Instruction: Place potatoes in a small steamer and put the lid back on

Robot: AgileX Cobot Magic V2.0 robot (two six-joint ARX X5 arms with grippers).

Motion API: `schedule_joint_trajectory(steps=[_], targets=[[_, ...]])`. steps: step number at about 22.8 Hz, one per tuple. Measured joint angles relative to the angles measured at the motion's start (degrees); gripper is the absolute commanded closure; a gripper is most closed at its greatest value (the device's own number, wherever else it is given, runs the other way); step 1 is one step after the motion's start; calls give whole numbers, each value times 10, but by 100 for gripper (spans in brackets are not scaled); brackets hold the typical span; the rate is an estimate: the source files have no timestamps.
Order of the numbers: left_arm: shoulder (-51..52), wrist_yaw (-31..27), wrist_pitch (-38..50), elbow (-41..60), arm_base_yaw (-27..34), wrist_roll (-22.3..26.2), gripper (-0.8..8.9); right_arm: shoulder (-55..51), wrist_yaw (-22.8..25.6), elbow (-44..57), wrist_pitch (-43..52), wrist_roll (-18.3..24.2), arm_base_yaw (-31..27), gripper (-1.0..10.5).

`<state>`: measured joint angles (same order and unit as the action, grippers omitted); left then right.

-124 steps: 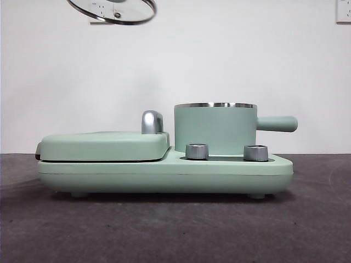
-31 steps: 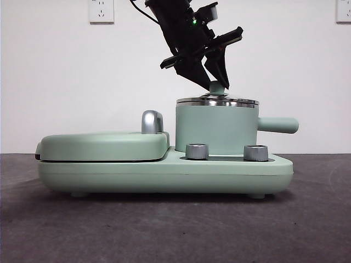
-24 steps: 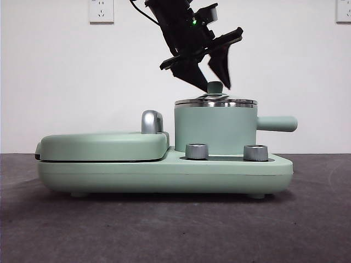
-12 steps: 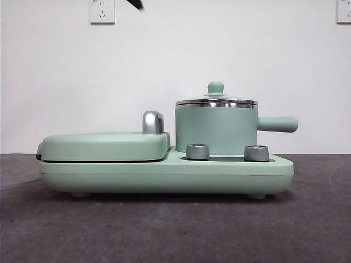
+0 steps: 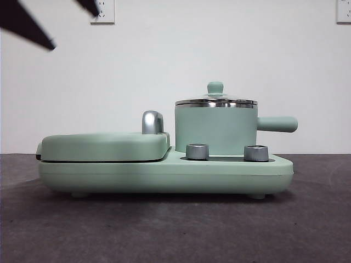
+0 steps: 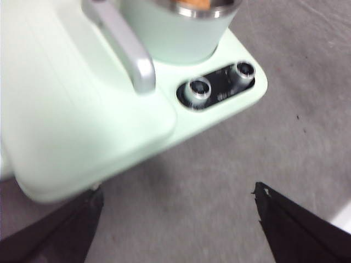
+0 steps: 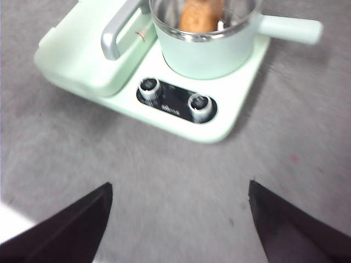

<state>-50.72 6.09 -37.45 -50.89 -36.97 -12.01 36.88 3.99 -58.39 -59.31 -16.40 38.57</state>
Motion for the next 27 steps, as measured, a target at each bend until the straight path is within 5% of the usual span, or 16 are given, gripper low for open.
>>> schedule_joint_trajectory(steps=[2,3,4,5,22,27], targets=[[20,0,-3,24,-1,-10,404,0,-16,50,57,0,0,561],[23,0,0,24,-1,-11,518,2,-25,75,85,1,0,578],[25,0,5,24,-1,-11,778,5,-32,97,110,0,0,748],[27,0,7,24,-1,-11,793,8,-44,113,131,0,1,971],[34,0,0,25,-2,-11,809,10,-56,125,163,0,7,929],[91,15,128,94,26,-11,809,10,-55,125,163,0,6,929]])
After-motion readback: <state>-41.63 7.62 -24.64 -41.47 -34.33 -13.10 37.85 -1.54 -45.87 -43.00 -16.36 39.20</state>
